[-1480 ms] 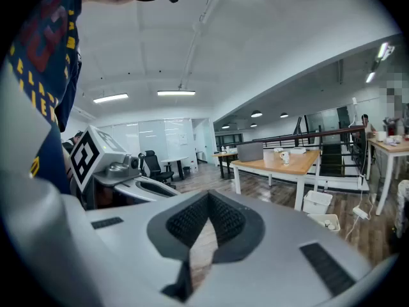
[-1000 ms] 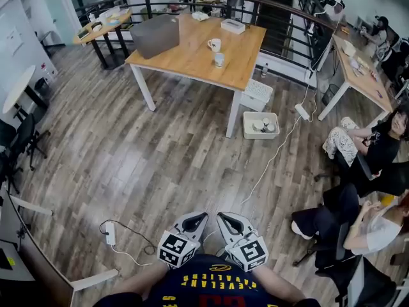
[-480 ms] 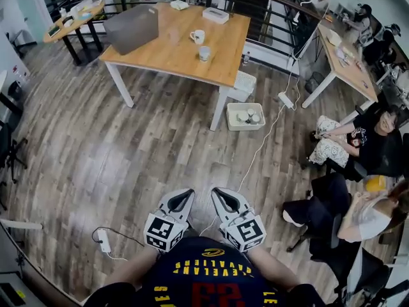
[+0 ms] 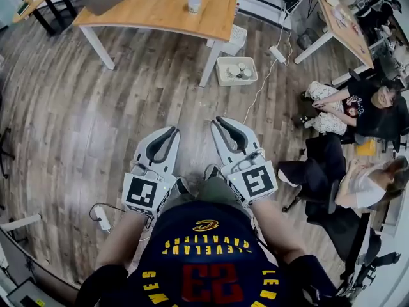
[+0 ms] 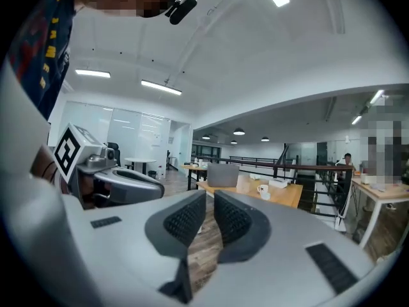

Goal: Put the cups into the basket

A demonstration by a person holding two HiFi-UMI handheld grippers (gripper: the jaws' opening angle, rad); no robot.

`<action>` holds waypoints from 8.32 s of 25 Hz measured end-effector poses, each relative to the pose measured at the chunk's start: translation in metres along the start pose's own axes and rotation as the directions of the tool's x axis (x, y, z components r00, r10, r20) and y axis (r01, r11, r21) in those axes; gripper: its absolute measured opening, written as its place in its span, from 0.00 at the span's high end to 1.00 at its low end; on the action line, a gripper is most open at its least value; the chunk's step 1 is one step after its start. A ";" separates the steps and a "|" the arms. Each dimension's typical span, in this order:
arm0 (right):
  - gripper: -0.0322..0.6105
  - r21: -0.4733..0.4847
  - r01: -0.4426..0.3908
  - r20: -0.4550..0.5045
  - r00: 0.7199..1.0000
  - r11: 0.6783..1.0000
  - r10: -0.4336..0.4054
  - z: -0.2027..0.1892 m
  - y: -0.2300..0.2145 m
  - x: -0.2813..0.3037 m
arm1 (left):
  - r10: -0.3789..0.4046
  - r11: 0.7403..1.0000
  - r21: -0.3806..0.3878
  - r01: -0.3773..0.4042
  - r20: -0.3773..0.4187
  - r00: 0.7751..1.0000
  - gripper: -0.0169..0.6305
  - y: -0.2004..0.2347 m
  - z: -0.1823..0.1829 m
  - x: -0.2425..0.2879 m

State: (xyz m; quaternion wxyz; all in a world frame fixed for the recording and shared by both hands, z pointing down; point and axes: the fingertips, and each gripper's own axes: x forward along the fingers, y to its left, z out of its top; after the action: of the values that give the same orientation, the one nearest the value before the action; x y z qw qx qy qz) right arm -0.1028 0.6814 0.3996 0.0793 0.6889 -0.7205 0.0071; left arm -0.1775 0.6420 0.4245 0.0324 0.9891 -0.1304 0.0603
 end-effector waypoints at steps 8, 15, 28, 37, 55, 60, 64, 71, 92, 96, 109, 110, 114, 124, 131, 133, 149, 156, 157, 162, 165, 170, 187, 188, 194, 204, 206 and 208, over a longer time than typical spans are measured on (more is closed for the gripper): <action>0.90 0.025 -0.005 0.028 1.000 1.000 0.005 -0.001 -0.030 0.037 | 0.030 0.999 0.039 -0.030 -0.009 1.000 0.95 0.027 0.009 0.034; 0.85 0.080 -0.034 0.049 0.998 0.996 0.030 -0.011 -0.083 0.091 | 0.082 0.995 0.058 -0.078 -0.071 0.994 0.88 0.066 0.011 0.090; 0.83 0.179 -0.115 0.023 0.993 0.977 0.112 -0.052 -0.184 0.172 | 0.126 0.992 0.033 -0.122 -0.176 0.976 0.84 0.115 0.002 0.212; 0.83 0.150 -0.122 -0.061 0.989 0.981 0.132 -0.082 -0.223 0.215 | 0.185 0.983 0.033 -0.183 -0.202 0.962 0.83 0.146 -0.007 0.240; 0.82 0.031 0.055 -0.257 0.965 0.998 -0.045 -0.086 -0.256 0.370 | 0.129 0.990 -0.026 -0.137 -0.195 0.972 0.83 0.333 -0.021 0.247; 0.81 -0.105 0.099 -0.320 0.939 0.989 -0.128 -0.079 -0.278 0.427 | 0.115 0.991 -0.049 -0.127 -0.197 0.974 0.83 0.397 -0.025 0.236; 0.80 -0.128 0.145 -0.363 0.914 0.981 -0.182 -0.082 -0.293 0.455 | 0.119 0.989 -0.060 -0.134 -0.209 0.971 0.83 0.434 -0.030 0.227; 0.79 -0.118 0.162 -0.435 0.879 0.980 -0.198 -0.101 -0.312 0.498 | 0.118 0.990 -0.048 -0.132 -0.221 0.968 0.83 0.471 -0.031 0.240; 0.80 -0.101 -0.060 -0.744 0.667 0.993 -0.035 -0.204 -0.359 0.594 | 0.075 0.997 -0.010 -0.083 -0.312 0.947 0.83 0.533 -0.011 0.384; 0.91 -0.131 -0.146 -0.795 0.607 0.981 -0.016 -0.218 -0.348 0.587 | 0.012 1.000 0.013 -0.009 -0.307 0.952 0.83 0.520 -0.005 0.419; 0.92 -0.161 -0.054 -0.636 0.769 0.985 -0.062 -0.125 -0.397 0.592 | -0.070 0.993 0.071 0.092 -0.265 0.962 0.83 0.514 0.037 0.494; 0.92 -0.162 -0.058 -0.619 0.783 0.985 -0.056 -0.114 -0.398 0.597 | -0.060 0.994 0.077 0.081 -0.251 0.966 0.83 0.519 0.041 0.494; 0.92 -0.141 -0.084 -0.540 0.842 0.987 -0.006 -0.067 -0.392 0.625 | -0.008 0.994 0.105 0.030 -0.206 0.978 0.83 0.551 0.055 0.483; 0.92 -0.134 -0.295 -0.324 0.915 0.946 0.240 0.055 -0.323 0.758 | 0.246 0.966 0.099 -0.237 -0.089 0.965 0.83 0.686 0.107 0.400; 0.92 -0.205 -0.432 -0.221 0.894 0.878 0.389 0.131 -0.235 0.870 | 0.427 0.901 0.100 -0.422 -0.038 0.903 0.83 0.803 0.126 0.305; 0.92 -0.231 -0.467 -0.233 0.878 0.853 0.418 0.139 -0.210 0.905 | 0.469 0.881 0.086 -0.465 -0.041 0.882 0.83 0.838 0.127 0.287; 0.92 -0.344 -0.852 -0.646 0.519 0.394 0.559 0.042 -0.018 1.055 | 0.479 0.875 -0.024 -0.483 -0.097 0.872 0.83 0.978 0.078 0.223; 0.92 -0.287 -0.940 -0.769 0.342 0.185 0.540 -0.024 0.012 1.068 | 0.495 0.859 -0.077 -0.507 -0.131 0.859 0.83 1.013 0.054 0.203; 0.92 -0.279 -0.944 -0.779 0.329 0.175 0.535 -0.032 0.014 1.070 | 0.496 0.858 -0.081 -0.508 -0.132 0.858 0.83 1.017 0.052 0.200; 0.92 -0.239 -0.954 -0.793 0.300 0.183 0.530 -0.054 0.019 1.079 | 0.487 0.861 -0.092 -0.501 -0.137 0.862 0.83 1.028 0.047 0.197; 0.92 -0.220 -0.958 -0.795 0.286 0.185 0.536 -0.062 0.021 1.081 | 0.475 0.866 -0.098 -0.490 -0.143 0.868 0.83 1.030 0.046 0.200; 0.92 -0.220 -0.959 -0.804 0.281 0.177 0.525 -0.079 0.026 1.079 | 0.454 0.877 -0.097 -0.470 -0.150 0.878 0.83 1.032 0.044 0.204; 0.76 -0.155 -0.955 -0.808 0.269 0.252 0.524 -0.086 0.022 1.069 | 0.407 0.900 -0.101 -0.423 -0.146 0.902 0.83 1.031 0.044 0.207; 0.75 -0.164 -0.951 -0.800 0.284 0.264 0.528 -0.081 0.021 1.069 | 0.404 0.902 -0.099 -0.420 -0.144 0.903 0.83 1.031 0.045 0.207; 0.75 -0.299 -0.847 -0.644 0.519 0.440 0.562 -0.013 -0.002 1.085 | 0.387 0.914 -0.078 -0.399 -0.131 0.913 0.83 1.027 0.063 0.215; 0.87 -0.161 -0.378 -0.064 0.926 0.912 0.373 0.145 -0.130 1.015 | 0.264 0.963 0.064 -0.262 -0.028 0.964 0.83 0.957 0.134 0.269; 0.90 -0.097 -0.281 -0.015 0.960 0.955 0.281 0.145 -0.158 0.975 | 0.232 0.969 0.092 -0.231 0.002 0.973 0.83 0.928 0.148 0.284; 0.91 -0.007 -0.180 -0.018 0.983 0.984 0.180 0.128 -0.183 0.932 | 0.206 0.971 0.120 -0.208 0.029 0.978 0.83 0.898 0.158 0.298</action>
State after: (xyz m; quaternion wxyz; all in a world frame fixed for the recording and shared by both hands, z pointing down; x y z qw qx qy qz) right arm 0.0303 -0.2672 0.3706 0.0874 0.6205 -0.7792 0.0172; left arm -0.1097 -0.3116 0.3496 -0.0360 0.9706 -0.2292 0.0633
